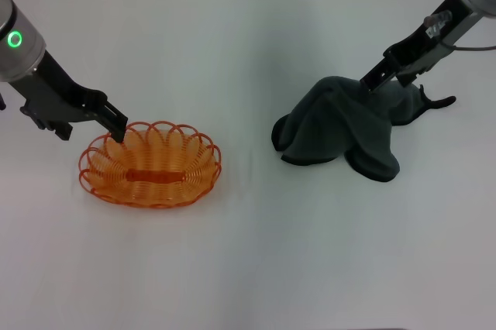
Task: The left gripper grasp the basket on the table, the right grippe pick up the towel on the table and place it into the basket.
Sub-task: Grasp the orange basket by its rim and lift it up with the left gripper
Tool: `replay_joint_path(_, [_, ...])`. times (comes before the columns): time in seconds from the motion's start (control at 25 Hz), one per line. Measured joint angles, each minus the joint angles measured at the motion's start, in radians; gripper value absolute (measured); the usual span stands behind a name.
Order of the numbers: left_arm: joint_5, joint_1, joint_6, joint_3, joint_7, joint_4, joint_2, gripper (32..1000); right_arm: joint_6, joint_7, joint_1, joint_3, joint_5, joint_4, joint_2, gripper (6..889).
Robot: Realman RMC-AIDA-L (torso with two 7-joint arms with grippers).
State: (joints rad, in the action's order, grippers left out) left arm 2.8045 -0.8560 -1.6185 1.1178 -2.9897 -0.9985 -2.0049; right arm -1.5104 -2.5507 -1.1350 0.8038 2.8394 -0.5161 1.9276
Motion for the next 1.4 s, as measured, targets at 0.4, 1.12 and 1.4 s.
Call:
replay_joint_path(0.4, [-0.012, 0.001, 0.004, -0.010, 0.000, 0.001, 0.0065, 883, 0.001, 0.002, 0.000, 0.000, 0.000, 0.002, 0.001, 865])
replay_joint_path(1.12, [-0.005, 0.003, 0.090, -0.010, 0.009, 0.117, 0.0277, 866, 0.003, 0.004, 0.003, 0.015, 0.000, 0.003, 0.001, 865])
replay_joint_path(1.4, [-0.011, 0.007, 0.142, -0.027, 0.016, 0.157, 0.0385, 859, 0.003, 0.004, 0.002, 0.015, 0.000, 0.004, 0.001, 866])
